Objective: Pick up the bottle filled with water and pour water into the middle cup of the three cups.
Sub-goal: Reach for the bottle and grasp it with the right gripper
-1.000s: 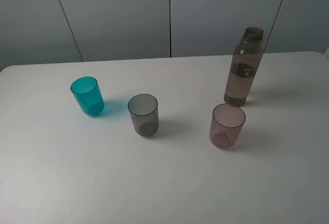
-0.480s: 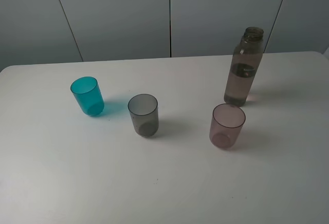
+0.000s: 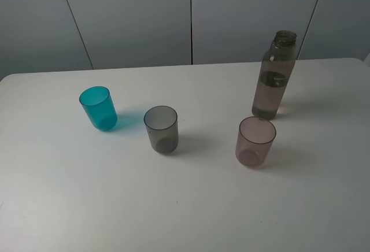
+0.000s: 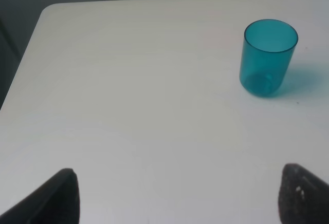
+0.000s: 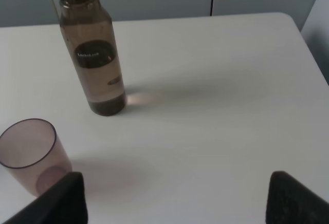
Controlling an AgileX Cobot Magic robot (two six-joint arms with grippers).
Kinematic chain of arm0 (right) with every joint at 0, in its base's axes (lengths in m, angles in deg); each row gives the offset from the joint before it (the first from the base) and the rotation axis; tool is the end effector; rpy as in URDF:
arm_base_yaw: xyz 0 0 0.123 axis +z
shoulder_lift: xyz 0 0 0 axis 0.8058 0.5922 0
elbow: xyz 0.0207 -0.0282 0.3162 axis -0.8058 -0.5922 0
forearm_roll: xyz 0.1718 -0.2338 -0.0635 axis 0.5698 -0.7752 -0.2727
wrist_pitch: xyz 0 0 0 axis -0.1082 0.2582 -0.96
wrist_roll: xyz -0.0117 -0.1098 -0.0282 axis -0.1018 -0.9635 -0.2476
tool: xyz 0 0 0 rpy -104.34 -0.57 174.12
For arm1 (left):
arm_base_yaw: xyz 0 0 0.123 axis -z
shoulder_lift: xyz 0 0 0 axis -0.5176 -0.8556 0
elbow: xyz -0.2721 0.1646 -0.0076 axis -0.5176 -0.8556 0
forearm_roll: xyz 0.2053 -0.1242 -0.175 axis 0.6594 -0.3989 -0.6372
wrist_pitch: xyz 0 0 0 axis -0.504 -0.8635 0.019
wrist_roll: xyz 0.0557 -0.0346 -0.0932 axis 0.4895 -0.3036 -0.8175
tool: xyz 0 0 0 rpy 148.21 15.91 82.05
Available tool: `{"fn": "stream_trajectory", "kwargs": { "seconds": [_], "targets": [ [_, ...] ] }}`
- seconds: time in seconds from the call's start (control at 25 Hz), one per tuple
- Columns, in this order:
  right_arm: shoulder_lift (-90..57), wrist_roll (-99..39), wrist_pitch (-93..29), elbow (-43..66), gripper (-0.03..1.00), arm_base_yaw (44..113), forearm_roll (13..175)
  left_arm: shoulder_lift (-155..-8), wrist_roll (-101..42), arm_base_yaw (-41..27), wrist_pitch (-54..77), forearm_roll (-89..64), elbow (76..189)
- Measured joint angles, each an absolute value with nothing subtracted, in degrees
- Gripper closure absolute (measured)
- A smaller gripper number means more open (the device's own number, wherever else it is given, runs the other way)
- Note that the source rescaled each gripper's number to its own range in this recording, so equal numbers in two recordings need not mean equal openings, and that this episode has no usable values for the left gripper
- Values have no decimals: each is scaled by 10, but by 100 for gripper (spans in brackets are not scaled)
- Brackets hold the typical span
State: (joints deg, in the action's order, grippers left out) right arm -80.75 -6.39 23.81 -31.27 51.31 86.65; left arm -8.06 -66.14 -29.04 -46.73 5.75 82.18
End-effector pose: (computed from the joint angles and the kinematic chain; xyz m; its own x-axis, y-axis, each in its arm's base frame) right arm 0.0279 -0.0005 0.3289 -0.5139 0.0377 -0.8570 0.0442 0.9989 0.0174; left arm 0.0192 0.0069 0.2906 -0.4592 0.0061 -0.8883 -0.0273 0.9994 0.0210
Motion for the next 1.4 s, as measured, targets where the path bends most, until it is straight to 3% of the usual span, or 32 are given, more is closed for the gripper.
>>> {"fn": "stream_trajectory", "kwargs": {
  "seconds": [0.56, 0.88, 1.12, 1.4],
  "targets": [
    [-458, -101, 184, -147, 65, 513, 858, -81, -660, -290, -467, 57, 822],
    [-352, -143, 18, -150, 65, 513, 858, -81, -659, -290, -467, 57, 822],
    [-351, -205, -151, -237, 65, 513, 869, -81, -659, -290, -467, 57, 822],
    [-350, -303, -304, -346, 87, 513, 948, -81, -659, -290, -467, 57, 822]
  ]
}}
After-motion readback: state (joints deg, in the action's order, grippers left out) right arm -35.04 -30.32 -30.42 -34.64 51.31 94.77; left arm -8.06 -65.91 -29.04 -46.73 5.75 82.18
